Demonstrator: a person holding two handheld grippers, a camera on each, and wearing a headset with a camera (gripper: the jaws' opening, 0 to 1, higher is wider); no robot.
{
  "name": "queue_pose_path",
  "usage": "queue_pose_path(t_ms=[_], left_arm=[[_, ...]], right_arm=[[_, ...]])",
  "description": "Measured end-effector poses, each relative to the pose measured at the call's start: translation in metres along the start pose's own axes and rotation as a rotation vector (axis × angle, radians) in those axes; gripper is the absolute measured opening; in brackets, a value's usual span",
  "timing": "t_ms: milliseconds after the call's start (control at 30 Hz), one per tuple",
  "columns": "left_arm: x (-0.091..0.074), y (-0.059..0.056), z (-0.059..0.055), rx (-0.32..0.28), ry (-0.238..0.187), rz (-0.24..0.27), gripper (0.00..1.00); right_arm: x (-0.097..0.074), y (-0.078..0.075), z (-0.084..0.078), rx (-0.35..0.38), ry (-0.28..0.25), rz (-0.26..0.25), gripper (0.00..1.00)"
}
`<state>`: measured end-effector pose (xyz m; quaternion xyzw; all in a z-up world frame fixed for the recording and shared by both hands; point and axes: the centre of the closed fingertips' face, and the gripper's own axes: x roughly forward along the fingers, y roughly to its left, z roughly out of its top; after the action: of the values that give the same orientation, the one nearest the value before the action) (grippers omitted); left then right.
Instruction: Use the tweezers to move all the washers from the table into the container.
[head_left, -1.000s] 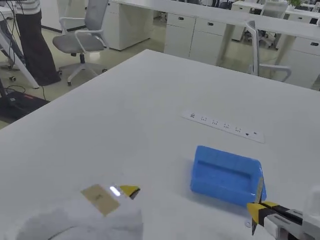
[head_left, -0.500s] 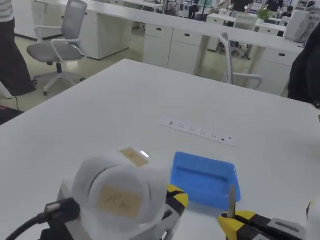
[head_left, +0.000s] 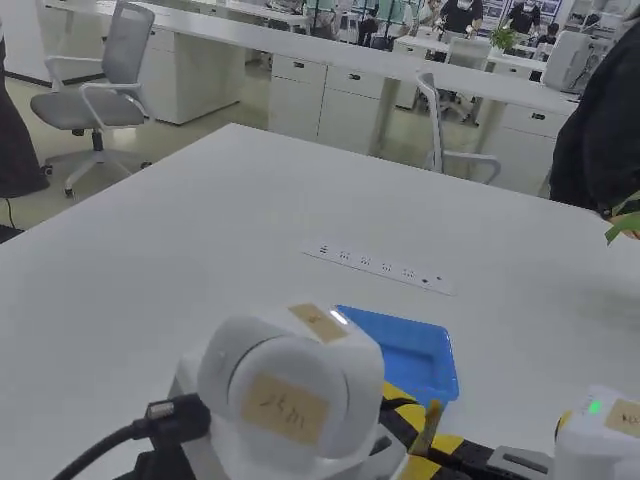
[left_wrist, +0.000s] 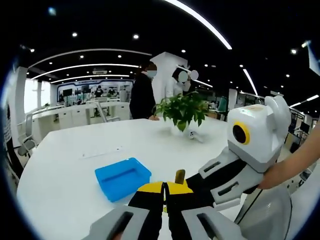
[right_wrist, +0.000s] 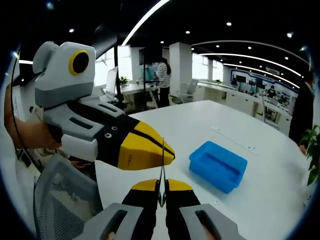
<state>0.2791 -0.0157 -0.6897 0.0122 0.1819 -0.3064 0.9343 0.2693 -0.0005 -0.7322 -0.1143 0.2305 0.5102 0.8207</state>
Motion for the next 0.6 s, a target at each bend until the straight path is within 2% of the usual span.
queue_pose_path(t_ms=[100,167,267,333,367,433,533,600], left_arm=[[-0.001,0.001,-0.005,0.018,0.007,0.005,0.0],[-0.005,0.004,-0.006,0.01,-0.001,0.013,0.0],[-0.012,0.013,-0.01,-0.007,0.001,0.045,0.0],[-0.02,0.021,-0.017,-0.022,0.012,0.074,0.03],[-0.025,0.024,-0.022,-0.042,0.018,0.086,0.03],[-0.032,0.03,-0.028,-0.086,0.029,0.105,0.03],[-0.039,0.036,-0.034,-0.113,0.031,0.127,0.05],[-0.044,0.039,-0.037,-0.112,0.036,0.149,0.08]], right_arm=[[0.001,-0.01,-0.001,0.024,-0.011,-0.024,0.01],[0.002,-0.027,-0.004,0.075,-0.026,-0.074,0.01],[-0.002,-0.064,-0.002,0.161,-0.092,-0.175,0.01],[-0.004,-0.088,-0.002,0.288,-0.138,-0.214,0.01],[-0.005,-0.102,-0.001,0.315,-0.166,-0.242,0.01],[-0.002,-0.119,-0.007,0.317,-0.164,-0.28,0.01],[0.007,-0.131,-0.015,0.37,-0.172,-0.294,0.01],[0.012,-0.14,-0.021,0.326,-0.164,-0.338,0.01]])
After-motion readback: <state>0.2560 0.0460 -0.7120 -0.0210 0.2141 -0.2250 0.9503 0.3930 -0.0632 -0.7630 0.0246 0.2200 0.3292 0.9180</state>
